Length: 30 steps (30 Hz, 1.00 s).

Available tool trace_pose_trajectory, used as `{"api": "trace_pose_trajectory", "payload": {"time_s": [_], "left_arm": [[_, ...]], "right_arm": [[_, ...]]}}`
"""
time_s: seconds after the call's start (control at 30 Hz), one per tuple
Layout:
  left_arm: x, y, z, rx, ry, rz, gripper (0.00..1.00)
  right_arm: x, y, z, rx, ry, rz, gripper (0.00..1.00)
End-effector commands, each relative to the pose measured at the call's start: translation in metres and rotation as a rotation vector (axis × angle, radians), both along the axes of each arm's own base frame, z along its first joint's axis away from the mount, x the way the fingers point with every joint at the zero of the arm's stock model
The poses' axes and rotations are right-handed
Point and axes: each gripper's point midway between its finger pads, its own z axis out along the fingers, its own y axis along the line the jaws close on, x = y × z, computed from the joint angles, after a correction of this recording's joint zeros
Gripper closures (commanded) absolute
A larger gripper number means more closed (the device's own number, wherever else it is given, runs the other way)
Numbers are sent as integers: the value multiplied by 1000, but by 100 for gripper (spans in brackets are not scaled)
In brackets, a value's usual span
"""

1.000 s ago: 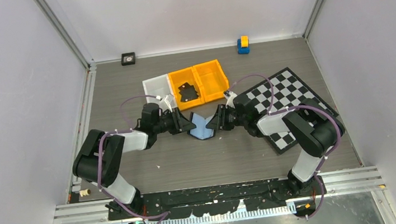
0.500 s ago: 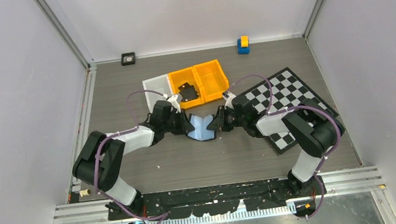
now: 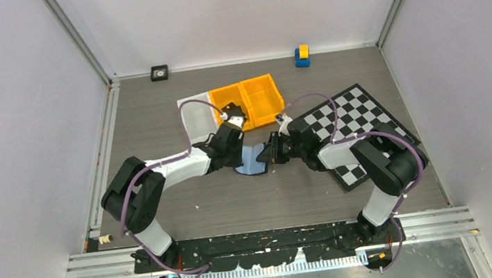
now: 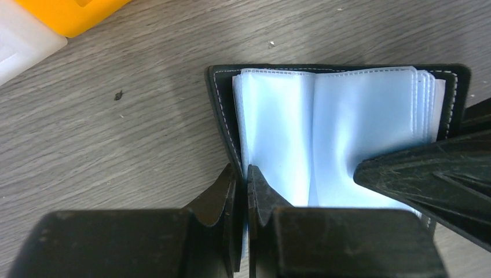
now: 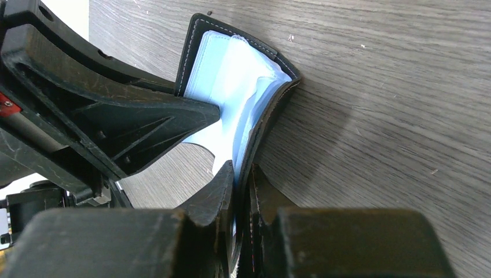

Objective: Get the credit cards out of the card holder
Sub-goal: Close the card holder at the center of the board.

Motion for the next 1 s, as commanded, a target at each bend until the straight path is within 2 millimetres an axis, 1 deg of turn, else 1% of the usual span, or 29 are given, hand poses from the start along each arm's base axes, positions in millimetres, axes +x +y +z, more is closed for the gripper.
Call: {"api": "trace_pose_trajectory", "payload": {"time_s": [0.0, 0.07, 0.13, 0.17, 0.27, 0.37, 0.47, 0.53, 0.6, 0.63, 0.67, 0.7, 0.8, 0.87, 0.9, 0.97], "left_arm": [[0, 20, -12, 153, -5, 28, 95], [-3, 15, -8, 113, -11, 10, 95], [-7, 3, 0, 36, -25, -34, 92], [-10, -3, 5, -7, -29, -57, 89], [-18, -15, 18, -103, -39, -105, 81], [-20, -17, 22, -128, -40, -115, 76], [-21, -18, 21, -139, -29, -122, 69], [-21, -19, 22, -171, -21, -132, 61], [-20, -20, 28, -232, -27, -136, 54], [-19, -19, 33, -264, -36, -134, 50], [-21, -16, 36, -294, -42, -133, 47], [-21, -14, 42, -324, -54, -125, 45], [-21, -1, 58, -373, -104, -98, 36], [-20, 8, 61, -381, -121, -73, 32], [-20, 11, 65, -390, -134, -62, 32], [-19, 18, 68, -403, -145, -41, 31]], "right_arm": [[6, 10, 24, 34, -72, 23, 86], [7, 9, 23, 29, -70, 15, 85], [8, 8, 22, 20, -71, 5, 80], [9, 8, 23, 18, -71, 4, 78], [8, 7, 28, 17, -77, 4, 74], [6, -1, 33, -24, -88, -2, 73], [2, -17, 34, -126, -89, -13, 73], [-3, -36, 32, -232, -77, -40, 73], [-6, -58, 34, -337, -70, -83, 73], [-6, -69, 35, -385, -68, -112, 74], [-2, -77, 41, -416, -82, -156, 75], [1, -85, 42, -449, -81, -188, 75], [7, -101, 47, -565, -79, -255, 77], [8, -106, 48, -640, -76, -271, 77], [8, -105, 47, -666, -74, -268, 77], [9, -102, 45, -725, -72, -259, 77]]}}
